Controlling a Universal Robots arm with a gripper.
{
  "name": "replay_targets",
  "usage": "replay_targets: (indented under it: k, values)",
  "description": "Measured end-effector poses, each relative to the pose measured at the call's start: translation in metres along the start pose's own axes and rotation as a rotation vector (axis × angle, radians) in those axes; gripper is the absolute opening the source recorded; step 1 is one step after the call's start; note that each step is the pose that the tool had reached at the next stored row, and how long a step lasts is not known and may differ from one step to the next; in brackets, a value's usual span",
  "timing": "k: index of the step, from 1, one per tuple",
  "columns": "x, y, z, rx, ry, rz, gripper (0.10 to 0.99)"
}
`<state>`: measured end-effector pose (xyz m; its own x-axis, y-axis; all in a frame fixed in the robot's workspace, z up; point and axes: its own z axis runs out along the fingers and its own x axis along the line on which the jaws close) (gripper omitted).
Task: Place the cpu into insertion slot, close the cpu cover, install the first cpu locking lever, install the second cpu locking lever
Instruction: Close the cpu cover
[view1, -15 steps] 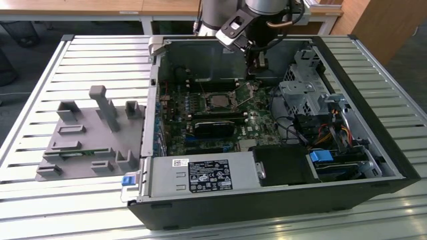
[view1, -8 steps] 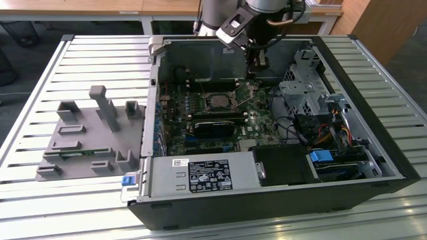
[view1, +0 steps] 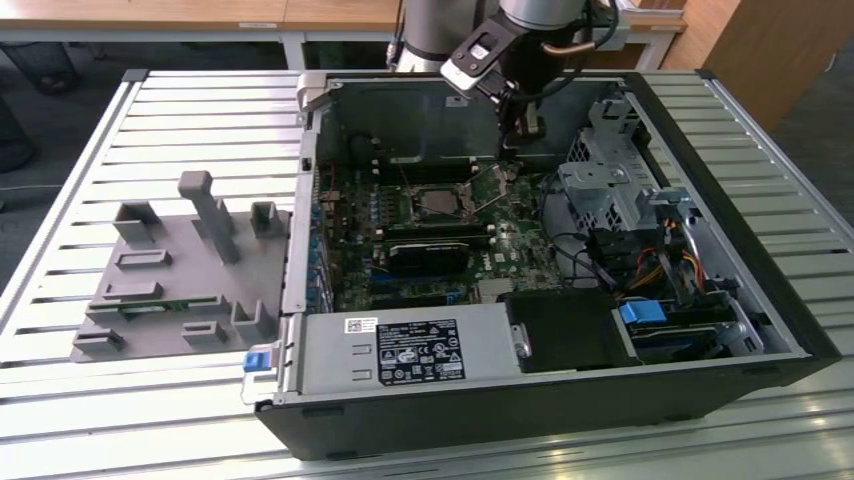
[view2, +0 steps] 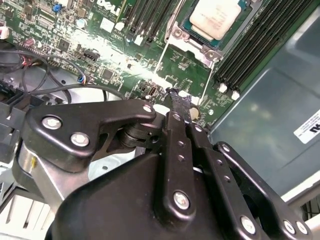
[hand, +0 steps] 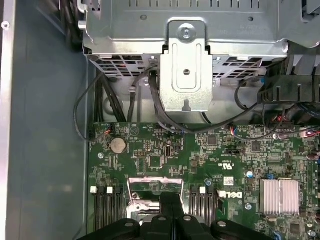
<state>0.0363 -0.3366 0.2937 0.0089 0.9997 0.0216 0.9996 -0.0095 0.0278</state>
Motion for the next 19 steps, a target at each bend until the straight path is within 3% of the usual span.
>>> replay_targets:
  k: [6,10,11,19]
  values:
    - [-0.0001,0.0006,0.0034,0.0,0.0001,0.0,0.106]
    - [0.001,0.0082,0.0064,0.002,-0.0001,0.0,0.106]
    - [0.001,0.0119,0.0113,0.002,-0.0001,0.0,0.106]
    - [0.001,0.0153,0.0147,0.002,-0.0002,0.0,0.106]
